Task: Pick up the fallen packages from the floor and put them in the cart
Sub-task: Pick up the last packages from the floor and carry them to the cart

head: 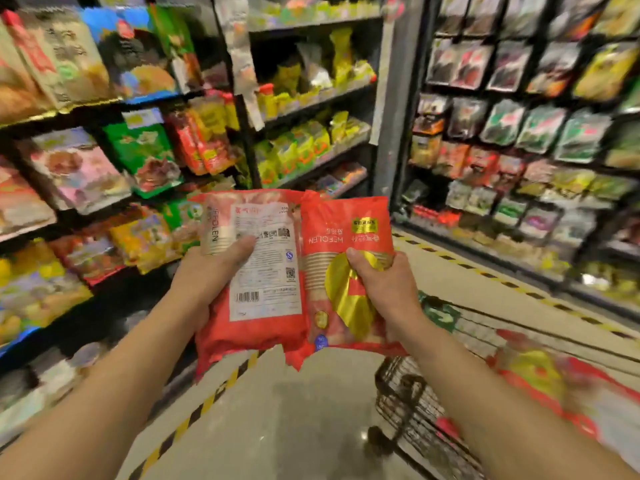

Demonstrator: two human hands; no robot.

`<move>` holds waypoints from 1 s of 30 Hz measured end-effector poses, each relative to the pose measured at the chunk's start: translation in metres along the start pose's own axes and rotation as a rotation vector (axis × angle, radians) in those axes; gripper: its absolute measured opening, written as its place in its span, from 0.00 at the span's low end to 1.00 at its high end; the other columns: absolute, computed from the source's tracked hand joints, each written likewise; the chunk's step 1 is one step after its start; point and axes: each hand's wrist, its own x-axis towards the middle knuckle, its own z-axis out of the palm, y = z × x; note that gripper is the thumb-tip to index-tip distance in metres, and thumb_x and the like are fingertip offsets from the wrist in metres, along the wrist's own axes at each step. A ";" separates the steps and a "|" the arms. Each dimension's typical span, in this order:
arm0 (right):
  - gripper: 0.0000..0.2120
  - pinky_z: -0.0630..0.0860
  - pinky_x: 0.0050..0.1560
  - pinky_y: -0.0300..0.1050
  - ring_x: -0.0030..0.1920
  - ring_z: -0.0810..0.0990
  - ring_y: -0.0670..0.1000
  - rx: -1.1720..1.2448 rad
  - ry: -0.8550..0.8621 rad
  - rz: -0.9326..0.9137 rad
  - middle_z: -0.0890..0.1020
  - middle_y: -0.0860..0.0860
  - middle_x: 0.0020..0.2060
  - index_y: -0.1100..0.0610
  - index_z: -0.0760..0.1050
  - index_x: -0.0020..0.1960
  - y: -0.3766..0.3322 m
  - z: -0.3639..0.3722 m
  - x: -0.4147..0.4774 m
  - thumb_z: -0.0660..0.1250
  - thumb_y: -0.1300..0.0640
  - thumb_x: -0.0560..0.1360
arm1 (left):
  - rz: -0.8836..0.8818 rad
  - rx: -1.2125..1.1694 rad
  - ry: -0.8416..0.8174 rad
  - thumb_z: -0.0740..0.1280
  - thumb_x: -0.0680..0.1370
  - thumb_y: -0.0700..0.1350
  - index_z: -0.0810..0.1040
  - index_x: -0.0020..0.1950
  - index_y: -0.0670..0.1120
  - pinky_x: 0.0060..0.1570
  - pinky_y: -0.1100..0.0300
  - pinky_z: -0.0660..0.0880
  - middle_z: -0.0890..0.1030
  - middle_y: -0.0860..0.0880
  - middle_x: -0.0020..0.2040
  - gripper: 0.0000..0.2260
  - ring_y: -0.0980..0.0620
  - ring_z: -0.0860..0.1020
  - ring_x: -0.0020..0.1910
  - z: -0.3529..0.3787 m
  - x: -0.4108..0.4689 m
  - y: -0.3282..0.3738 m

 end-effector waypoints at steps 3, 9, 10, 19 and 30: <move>0.43 0.84 0.59 0.58 0.52 0.87 0.53 0.001 0.150 0.079 0.86 0.45 0.51 0.48 0.73 0.64 0.026 -0.044 0.019 0.74 0.22 0.60 | -0.030 0.046 -0.174 0.84 0.73 0.58 0.90 0.60 0.49 0.65 0.39 0.84 0.93 0.48 0.52 0.21 0.43 0.92 0.52 0.069 0.034 -0.010; 0.39 0.81 0.59 0.55 0.55 0.85 0.53 -0.025 0.448 0.242 0.85 0.46 0.55 0.51 0.73 0.68 0.093 -0.134 0.019 0.76 0.28 0.68 | -0.011 0.165 -0.518 0.80 0.77 0.56 0.87 0.58 0.51 0.46 0.59 0.81 0.90 0.55 0.47 0.14 0.53 0.89 0.48 0.213 0.050 -0.041; 0.42 0.82 0.61 0.57 0.57 0.86 0.54 -0.011 0.500 0.269 0.86 0.47 0.56 0.51 0.73 0.69 0.105 -0.150 0.016 0.76 0.26 0.66 | 0.000 0.186 -0.576 0.79 0.78 0.55 0.86 0.59 0.53 0.45 0.61 0.79 0.89 0.56 0.50 0.12 0.54 0.87 0.49 0.237 0.042 -0.043; 0.33 0.82 0.60 0.54 0.55 0.86 0.53 0.065 0.743 0.449 0.85 0.47 0.53 0.53 0.74 0.69 0.200 -0.293 -0.002 0.79 0.36 0.72 | -0.161 0.282 -0.824 0.85 0.67 0.63 0.84 0.63 0.48 0.53 0.43 0.89 0.92 0.46 0.49 0.32 0.45 0.92 0.46 0.432 -0.020 -0.091; 0.26 0.74 0.38 0.40 0.42 0.80 0.41 -0.011 0.623 0.604 0.81 0.44 0.48 0.52 0.69 0.65 0.319 -0.438 0.025 0.76 0.41 0.77 | -0.341 0.470 -0.825 0.77 0.81 0.56 0.87 0.57 0.49 0.51 0.46 0.89 0.93 0.46 0.46 0.12 0.45 0.92 0.44 0.572 -0.104 -0.184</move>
